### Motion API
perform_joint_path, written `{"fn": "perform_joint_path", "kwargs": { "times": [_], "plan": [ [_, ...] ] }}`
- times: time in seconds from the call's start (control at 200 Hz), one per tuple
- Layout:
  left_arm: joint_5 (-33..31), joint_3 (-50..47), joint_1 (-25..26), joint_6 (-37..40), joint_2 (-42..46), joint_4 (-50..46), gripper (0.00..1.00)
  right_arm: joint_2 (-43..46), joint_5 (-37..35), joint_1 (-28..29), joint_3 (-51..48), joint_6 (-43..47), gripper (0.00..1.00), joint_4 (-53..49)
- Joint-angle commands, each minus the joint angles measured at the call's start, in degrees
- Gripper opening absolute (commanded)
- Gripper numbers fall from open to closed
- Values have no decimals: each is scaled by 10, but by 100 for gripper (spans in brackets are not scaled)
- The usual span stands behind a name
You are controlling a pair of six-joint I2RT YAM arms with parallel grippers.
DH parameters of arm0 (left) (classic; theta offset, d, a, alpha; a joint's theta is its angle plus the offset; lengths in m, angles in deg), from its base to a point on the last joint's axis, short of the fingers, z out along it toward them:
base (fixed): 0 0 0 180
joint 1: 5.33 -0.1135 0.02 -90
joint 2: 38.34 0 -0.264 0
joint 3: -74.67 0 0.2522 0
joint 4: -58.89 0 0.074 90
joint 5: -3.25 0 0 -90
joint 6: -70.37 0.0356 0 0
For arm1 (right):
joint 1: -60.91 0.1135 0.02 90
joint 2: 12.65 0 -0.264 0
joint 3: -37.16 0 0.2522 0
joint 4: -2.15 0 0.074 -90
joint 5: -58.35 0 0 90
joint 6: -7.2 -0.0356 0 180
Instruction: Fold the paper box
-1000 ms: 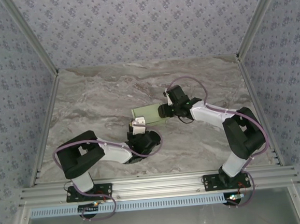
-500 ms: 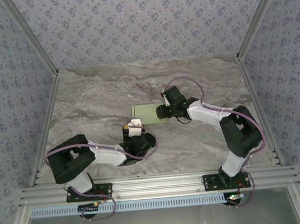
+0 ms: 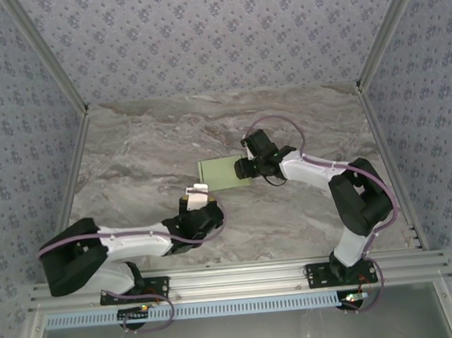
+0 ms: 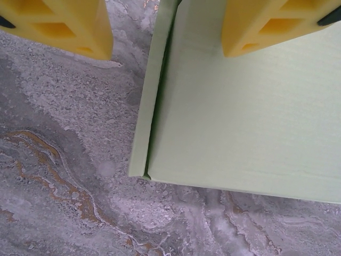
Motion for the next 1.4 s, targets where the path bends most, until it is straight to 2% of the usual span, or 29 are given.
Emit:
{"fn": "perform_joint_path", "kwargs": {
  "times": [0.0,0.155,0.265,0.425,0.59,0.825,1.014,1.229,1.394],
  "plan": [
    [81,-12,1,37,74,-57,68,-9,-10,4,15,-3,58,-18],
    [153,-8,-15,75,195,-95,70,-7,-13,4,15,0,58,-17],
    [227,16,-90,72,229,-120,70,-6,-16,4,14,2,58,-16],
    [332,52,-223,77,162,-89,71,-7,-20,3,14,5,58,-15],
    [407,105,-302,88,33,-47,71,-10,-20,0,18,9,58,-16],
    [478,128,-317,76,-73,6,74,-34,-21,-6,19,16,57,-12],
    [480,103,-316,59,-122,29,74,-54,-28,-7,9,27,57,1],
    [465,67,-312,50,-145,51,74,-84,-30,-7,4,53,54,16],
    [451,78,-308,56,-98,45,75,-66,-42,-6,26,78,54,-4]
  ]
}}
